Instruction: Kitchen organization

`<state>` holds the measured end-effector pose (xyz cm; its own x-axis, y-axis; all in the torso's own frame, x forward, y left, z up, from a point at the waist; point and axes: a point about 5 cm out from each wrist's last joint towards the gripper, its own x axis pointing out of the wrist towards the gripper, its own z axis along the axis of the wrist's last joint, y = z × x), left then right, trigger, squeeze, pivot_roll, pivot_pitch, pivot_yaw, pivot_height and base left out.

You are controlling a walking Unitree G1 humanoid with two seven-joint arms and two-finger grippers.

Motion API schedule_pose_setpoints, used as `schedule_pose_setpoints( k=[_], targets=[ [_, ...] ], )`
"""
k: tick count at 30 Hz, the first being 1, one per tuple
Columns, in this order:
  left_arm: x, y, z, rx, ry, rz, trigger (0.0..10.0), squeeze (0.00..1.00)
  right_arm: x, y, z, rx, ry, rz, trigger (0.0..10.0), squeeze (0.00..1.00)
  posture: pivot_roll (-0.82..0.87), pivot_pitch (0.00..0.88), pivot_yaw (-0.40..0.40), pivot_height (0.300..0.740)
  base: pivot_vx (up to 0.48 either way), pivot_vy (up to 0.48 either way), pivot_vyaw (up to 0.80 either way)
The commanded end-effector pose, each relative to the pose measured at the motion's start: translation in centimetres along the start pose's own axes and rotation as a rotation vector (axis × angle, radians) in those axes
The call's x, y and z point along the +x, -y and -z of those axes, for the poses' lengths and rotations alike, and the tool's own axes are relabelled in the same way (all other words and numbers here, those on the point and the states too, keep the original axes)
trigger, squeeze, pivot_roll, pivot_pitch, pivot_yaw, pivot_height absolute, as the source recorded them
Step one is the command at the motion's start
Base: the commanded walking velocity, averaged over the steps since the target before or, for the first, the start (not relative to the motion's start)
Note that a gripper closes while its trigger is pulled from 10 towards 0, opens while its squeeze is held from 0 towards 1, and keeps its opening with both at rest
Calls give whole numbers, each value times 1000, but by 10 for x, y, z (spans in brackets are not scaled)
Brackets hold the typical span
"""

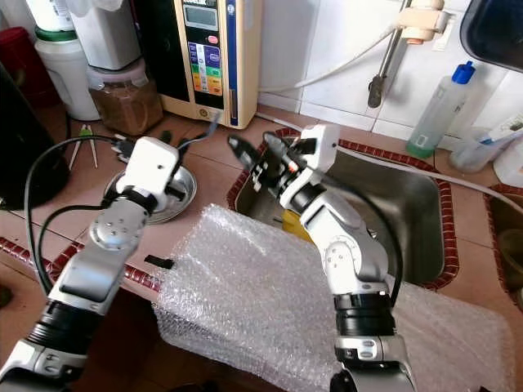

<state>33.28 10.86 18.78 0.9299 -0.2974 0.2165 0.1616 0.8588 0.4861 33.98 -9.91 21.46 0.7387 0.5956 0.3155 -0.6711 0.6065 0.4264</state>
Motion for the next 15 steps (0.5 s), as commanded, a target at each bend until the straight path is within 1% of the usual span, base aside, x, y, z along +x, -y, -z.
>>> schedule_pose_setpoints(
  k=[1, 2, 4, 5, 6, 8, 9, 10, 11, 12, 13, 14, 15],
  targets=[
    [3, 8, -8, 26, 66, 10, 3647, 0, 1, 2, -3, 57, 12, 24, 10000, 0, -13, 31, -28, 740, 0, 0, 0],
    [3, 8, -8, 26, 66, 10, 3647, 0, 1, 2, -3, 57, 12, 24, 10000, 0, -13, 31, -28, 740, 0, 0, 0],
    [3, 13, -9, 30, 92, 14, 3216, 0, 2, 3, -4, 112, 26, 44, 10000, 0, -14, 32, -29, 740, 0, 0, 0],
    [4, 15, -9, 38, 96, 23, 3216, 0, 2, 3, -5, 132, 32, 48, 10000, 0, -14, 32, -29, 740, 0, 0, 0],
    [4, 18, -8, 51, 101, 35, 3490, 0, 3, 3, -5, 151, 36, 49, 10000, 0, -18, 31, -29, 740, 0, 0, 0],
    [4, 20, -8, 56, 103, 39, 3569, 0, 2, 3, -5, 154, 32, 48, 10000, 0, -19, 33, -27, 740, 0, 0, 0],
    [4, 21, -7, 57, 106, 39, 3843, 0, 2, 2, -5, 157, 29, 48, 10000, 0, -20, 32, -28, 740, 0, 0, 0],
    [5, 25, -8, 64, 113, 48, 4627, 0, 3, 2, -4, 161, 21, 50, 10000, 0, -22, 34, -29, 740, 0, 0, 0],
    [5, 26, -8, 66, 119, 51, 4902, 0, 3, 2, -4, 161, 17, 53, 10000, 0, -22, 34, -29, 740, 0, 0, 0],
    [5, 27, -8, 68, 123, 53, 4902, 0, 3, 2, -4, 162, 15, 56, 10000, 0, -22, 34, -29, 740, 0, 0, 0],
    [5, 28, -8, 68, 126, 54, 5843, 0, 3, 2, -3, 163, 12, 59, 10000, 0, -23, 35, -28, 740, 0, 0, 0],
    [5, 30, -10, 67, 133, 59, 9529, 0, 4, 2, -1, 148, -8, 74, 6431, 0, -20, 37, -30, 740, 0, 0, 0],
    [5, 32, -10, 61, 139, 62, 10000, 0, 6, 2, 0, 123, -28, 88, 3647, 0, -19, 37, -30, 740, 0, 0, 0]
  ],
)
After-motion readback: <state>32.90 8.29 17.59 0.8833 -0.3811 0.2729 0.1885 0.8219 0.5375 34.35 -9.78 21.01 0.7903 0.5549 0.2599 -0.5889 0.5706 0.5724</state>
